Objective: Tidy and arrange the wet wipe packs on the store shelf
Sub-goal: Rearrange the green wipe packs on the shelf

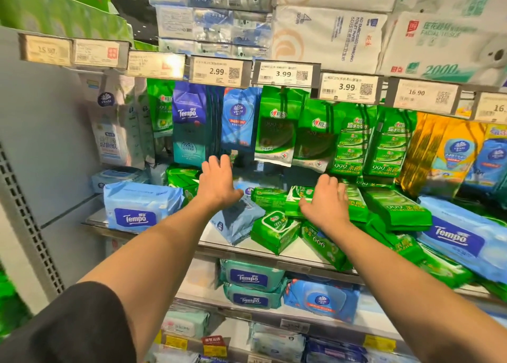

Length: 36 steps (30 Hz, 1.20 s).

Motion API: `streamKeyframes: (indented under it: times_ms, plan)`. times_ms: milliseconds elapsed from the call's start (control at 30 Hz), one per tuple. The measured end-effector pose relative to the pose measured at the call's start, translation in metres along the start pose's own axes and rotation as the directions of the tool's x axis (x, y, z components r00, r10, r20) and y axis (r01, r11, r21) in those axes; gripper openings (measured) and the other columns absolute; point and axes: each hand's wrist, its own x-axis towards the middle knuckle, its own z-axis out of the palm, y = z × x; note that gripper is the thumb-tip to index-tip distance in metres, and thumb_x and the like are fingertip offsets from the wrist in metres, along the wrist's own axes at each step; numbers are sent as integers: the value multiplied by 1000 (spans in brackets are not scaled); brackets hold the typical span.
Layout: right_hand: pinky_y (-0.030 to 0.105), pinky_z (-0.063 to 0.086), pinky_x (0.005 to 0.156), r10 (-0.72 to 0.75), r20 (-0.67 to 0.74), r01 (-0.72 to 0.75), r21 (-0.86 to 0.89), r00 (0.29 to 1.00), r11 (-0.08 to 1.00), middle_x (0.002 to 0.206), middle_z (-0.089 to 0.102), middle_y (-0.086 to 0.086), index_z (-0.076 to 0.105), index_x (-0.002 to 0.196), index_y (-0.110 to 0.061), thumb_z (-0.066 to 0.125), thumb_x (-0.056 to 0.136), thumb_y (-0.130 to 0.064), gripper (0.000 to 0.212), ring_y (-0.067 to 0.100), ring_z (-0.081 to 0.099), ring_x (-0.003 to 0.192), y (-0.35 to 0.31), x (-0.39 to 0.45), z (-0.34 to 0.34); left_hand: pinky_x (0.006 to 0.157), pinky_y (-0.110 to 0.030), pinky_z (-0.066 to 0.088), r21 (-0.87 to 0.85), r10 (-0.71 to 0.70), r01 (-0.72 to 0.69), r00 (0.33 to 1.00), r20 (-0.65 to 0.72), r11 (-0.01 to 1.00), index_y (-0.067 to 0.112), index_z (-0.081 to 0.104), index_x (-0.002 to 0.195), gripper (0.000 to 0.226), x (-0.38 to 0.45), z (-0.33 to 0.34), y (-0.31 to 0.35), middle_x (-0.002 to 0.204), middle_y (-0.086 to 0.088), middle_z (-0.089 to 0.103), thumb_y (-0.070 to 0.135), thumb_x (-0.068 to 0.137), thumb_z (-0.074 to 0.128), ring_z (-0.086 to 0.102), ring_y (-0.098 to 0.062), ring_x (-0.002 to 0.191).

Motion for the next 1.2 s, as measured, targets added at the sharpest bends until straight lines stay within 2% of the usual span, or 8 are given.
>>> streamKeyframes:
  times_ms: [100, 267, 433, 600, 800, 933, 1033, 1200]
  plan:
    - [42, 37, 97, -124, 21, 126, -151, 992, 981, 119, 48, 13, 51, 115, -8, 63, 83, -45, 51, 33, 41, 114, -15, -9, 11, 90, -43, 44, 47, -39, 35, 996, 83, 998, 12, 41, 112, 60, -3, 3, -23, 118, -12, 42, 40, 74, 78, 39, -33, 111]
    - [39, 38, 98, -240, 154, 248, -39, 959, 968, 120, 51, 11, 53, 118, -11, 61, 83, -52, 55, 31, 42, 116, -53, -10, 34, 91, -42, 42, 55, -67, 64, 997, 49, 996, 12, 48, 113, 55, 2, -3, -61, 116, -12, 44, 41, 75, 75, 39, -32, 109]
    - [44, 37, 101, -207, 280, 225, -35, 937, 974, 127, 48, 10, 50, 128, -15, 60, 79, -63, 69, 32, 41, 121, -89, -5, 49, 94, -47, 42, 45, -127, 124, 989, 77, 991, 13, 51, 115, 57, 6, -14, -110, 119, -13, 46, 45, 73, 73, 40, -34, 116]
    - [45, 35, 100, -206, 279, 227, -48, 938, 973, 127, 49, 9, 51, 125, -17, 58, 82, -60, 61, 29, 41, 118, -104, -4, 59, 92, -45, 42, 28, -155, 153, 983, 100, 988, 20, 51, 104, 54, 6, -12, -139, 114, -7, 48, 57, 69, 68, 42, -28, 111]
    - [44, 33, 103, -138, 225, 145, -16, 965, 989, 132, 48, 9, 51, 130, -16, 45, 87, -70, 69, 29, 40, 122, -83, -3, 55, 89, -43, 36, 38, -19, 14, 994, 112, 999, 24, 52, 102, 48, 14, -6, -122, 104, 0, 44, 60, 74, 65, 42, -24, 105]
    - [44, 31, 101, -122, 130, 144, -176, 984, 974, 131, 46, 8, 47, 130, -20, 50, 84, -70, 68, 30, 37, 122, -53, 3, 40, 91, -42, 37, 122, 212, -238, 958, 194, 964, 19, 54, 109, 40, 15, 6, -90, 111, -5, 49, 46, 80, 63, 45, -27, 109]
    - [45, 30, 103, -65, 177, 107, -239, 982, 965, 134, 42, 8, 44, 133, -22, 55, 79, -72, 75, 31, 35, 126, -29, 5, 29, 89, -41, 37, 29, 312, -328, 920, 236, 944, 17, 54, 108, 37, 14, 16, -59, 109, -6, 50, 39, 79, 63, 46, -28, 107]
    - [46, 29, 107, -39, 164, 91, -324, 986, 942, 141, 41, 7, 42, 138, -23, 51, 73, -84, 90, 29, 33, 132, 5, 0, 12, 89, -38, 41, -121, 386, -366, 887, 253, 922, 18, 55, 107, 35, 14, 31, -5, 109, -5, 54, 37, 78, 64, 50, -26, 106]
